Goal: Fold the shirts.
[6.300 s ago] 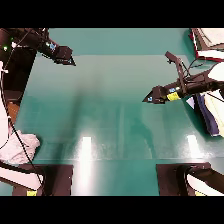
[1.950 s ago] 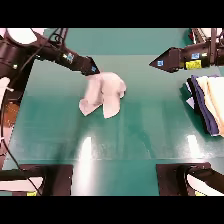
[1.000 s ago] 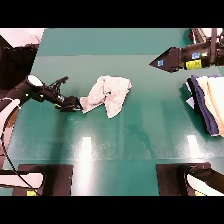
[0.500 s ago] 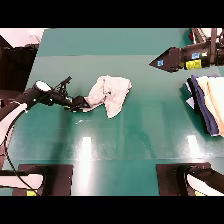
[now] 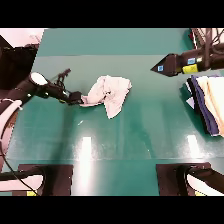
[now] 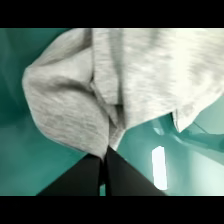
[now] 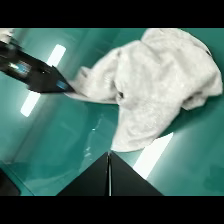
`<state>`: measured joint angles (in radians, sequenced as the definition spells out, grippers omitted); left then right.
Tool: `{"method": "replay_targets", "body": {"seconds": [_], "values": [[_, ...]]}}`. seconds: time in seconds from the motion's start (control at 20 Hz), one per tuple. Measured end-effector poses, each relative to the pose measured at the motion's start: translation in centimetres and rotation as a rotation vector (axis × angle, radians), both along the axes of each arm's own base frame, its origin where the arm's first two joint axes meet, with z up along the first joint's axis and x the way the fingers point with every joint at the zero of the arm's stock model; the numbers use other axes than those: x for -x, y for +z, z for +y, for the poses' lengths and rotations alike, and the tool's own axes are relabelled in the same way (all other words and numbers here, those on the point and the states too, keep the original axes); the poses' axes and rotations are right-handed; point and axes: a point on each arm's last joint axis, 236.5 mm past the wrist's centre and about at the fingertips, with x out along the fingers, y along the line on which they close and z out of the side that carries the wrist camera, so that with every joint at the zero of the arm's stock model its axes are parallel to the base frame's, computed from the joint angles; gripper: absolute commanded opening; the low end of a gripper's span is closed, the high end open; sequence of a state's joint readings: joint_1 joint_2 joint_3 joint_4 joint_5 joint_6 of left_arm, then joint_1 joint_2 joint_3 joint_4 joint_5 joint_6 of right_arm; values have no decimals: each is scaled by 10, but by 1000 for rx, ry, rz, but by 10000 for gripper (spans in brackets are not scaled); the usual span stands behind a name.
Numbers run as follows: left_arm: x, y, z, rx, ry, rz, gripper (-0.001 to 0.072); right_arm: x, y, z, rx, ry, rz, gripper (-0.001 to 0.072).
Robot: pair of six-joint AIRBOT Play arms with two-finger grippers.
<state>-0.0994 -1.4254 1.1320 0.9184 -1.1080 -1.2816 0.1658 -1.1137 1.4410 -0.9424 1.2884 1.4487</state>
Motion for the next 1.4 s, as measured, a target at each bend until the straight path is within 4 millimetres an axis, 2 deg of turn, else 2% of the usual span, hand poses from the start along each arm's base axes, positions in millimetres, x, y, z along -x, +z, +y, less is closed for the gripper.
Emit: {"method": "replay_targets", "body": {"seconds": [0.05, 0.1, 0.25, 0.35, 0.55, 0.7, 0.75, 0.85, 0.9, 1.0, 1.15, 1.25, 1.4], "values": [[-5, 19, 4, -21, -16, -52, 22, -2, -17, -3, 13, -16, 28, 428], [-8, 39, 8, -43, -31, -107, 23, -6, -35, -5, 19, -33, 56, 490], [-16, 94, 16, -83, -42, -257, 23, -15, -95, 1, -11, -70, 174, 488], [-16, 115, 19, -96, -43, -312, 23, -21, -130, 17, -56, -63, 242, 485], [-9, 131, 22, -111, -59, -339, 23, -38, -190, 44, -105, -71, 331, 481], [-5, 134, 22, -116, -68, -336, 23, -49, -220, 61, -107, -69, 367, 479], [-4, 134, 22, -117, -70, -335, 23, -51, -225, 67, -105, -60, 371, 441], [-3, 135, 23, -119, -72, -334, 23, -60, -232, 78, -106, -52, 367, 433], [-3, 135, 23, -119, -73, -333, 23, -64, -234, 82, -106, -48, 363, 341], [-2, 134, 23, -120, -74, -331, 23, -71, -234, 89, -107, -38, 353, 24], [-1, 134, 23, -121, -79, -325, 22, -79, -230, 91, -97, -17, 331, 10], [1, 136, 26, -136, -82, -330, 23, -77, -220, 84, -70, 23, 325, 9], [-4, 159, 42, -210, -60, -393, 23, -77, -181, 53, -1, 61, 261, 9]]}}
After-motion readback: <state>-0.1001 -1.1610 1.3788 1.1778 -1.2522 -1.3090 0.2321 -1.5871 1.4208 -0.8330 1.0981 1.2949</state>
